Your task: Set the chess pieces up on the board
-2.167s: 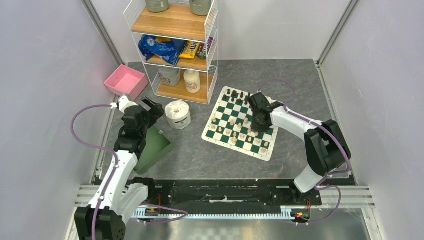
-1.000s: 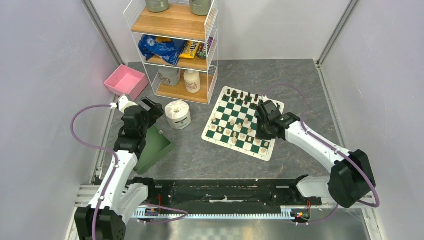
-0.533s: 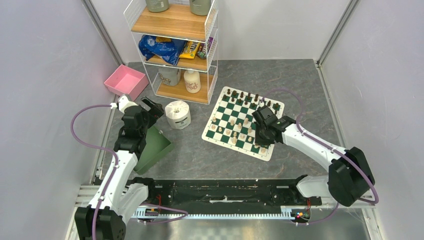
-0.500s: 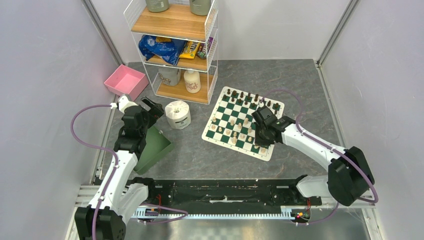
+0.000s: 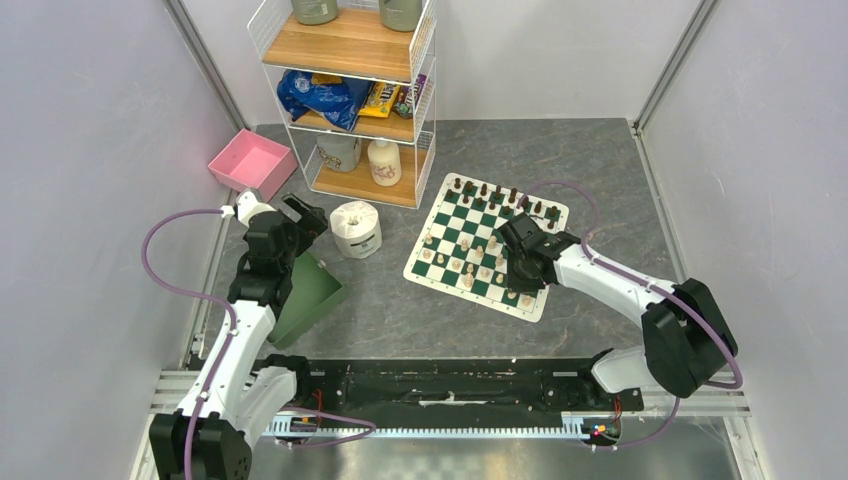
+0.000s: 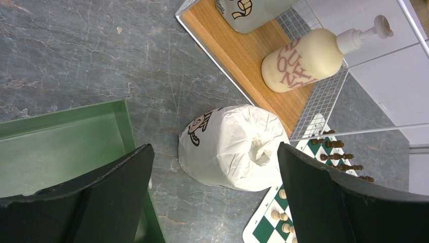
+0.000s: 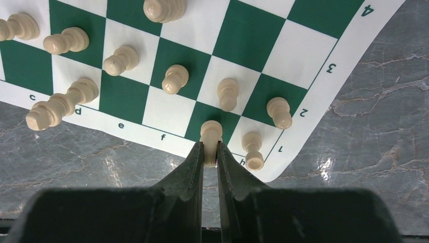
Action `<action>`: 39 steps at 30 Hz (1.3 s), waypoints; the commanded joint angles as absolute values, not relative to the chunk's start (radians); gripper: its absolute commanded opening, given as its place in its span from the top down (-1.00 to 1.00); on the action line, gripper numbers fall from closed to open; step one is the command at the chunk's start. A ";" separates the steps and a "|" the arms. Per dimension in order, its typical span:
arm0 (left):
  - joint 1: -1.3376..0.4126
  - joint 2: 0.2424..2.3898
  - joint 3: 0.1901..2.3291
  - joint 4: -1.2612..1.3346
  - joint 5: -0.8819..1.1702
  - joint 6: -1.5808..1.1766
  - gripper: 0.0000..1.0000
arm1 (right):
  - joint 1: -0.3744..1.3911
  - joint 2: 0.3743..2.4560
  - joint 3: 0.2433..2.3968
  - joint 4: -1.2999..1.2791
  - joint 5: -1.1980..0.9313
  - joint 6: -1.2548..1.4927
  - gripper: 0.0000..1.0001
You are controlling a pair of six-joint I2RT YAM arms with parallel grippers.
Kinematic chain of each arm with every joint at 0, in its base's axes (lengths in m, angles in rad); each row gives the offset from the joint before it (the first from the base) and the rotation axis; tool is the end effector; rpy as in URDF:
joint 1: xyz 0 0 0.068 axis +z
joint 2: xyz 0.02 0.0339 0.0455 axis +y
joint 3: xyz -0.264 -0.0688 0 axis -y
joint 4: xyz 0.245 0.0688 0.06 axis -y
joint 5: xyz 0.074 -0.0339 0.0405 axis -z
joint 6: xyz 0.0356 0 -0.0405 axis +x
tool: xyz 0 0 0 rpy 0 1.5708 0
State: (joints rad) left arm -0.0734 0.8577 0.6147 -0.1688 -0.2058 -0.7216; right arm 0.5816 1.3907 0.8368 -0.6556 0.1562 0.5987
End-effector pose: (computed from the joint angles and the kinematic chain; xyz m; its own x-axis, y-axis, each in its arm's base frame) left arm 0.1993 -0.0074 0.2689 -0.2237 -0.6319 -0.7420 -0.3500 0.7626 -0.5440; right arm 0.2130 0.1334 0.1933 -0.9256 0.0577 -0.3740 0.0302 0.9964 0.0790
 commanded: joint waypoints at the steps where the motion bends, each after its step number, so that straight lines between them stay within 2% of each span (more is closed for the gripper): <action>1: -0.068 0.862 0.620 -0.127 -0.203 -0.738 -0.99 | 0.589 1.403 0.828 -0.623 0.188 0.618 0.63; 22: -0.068 0.862 0.608 -0.126 -0.203 -0.738 -0.99 | 0.589 1.419 0.815 -0.615 0.179 0.622 0.60; 39: -0.068 0.860 0.605 -0.127 -0.205 -0.736 -0.99 | 0.589 1.352 0.871 -0.653 0.196 0.599 0.20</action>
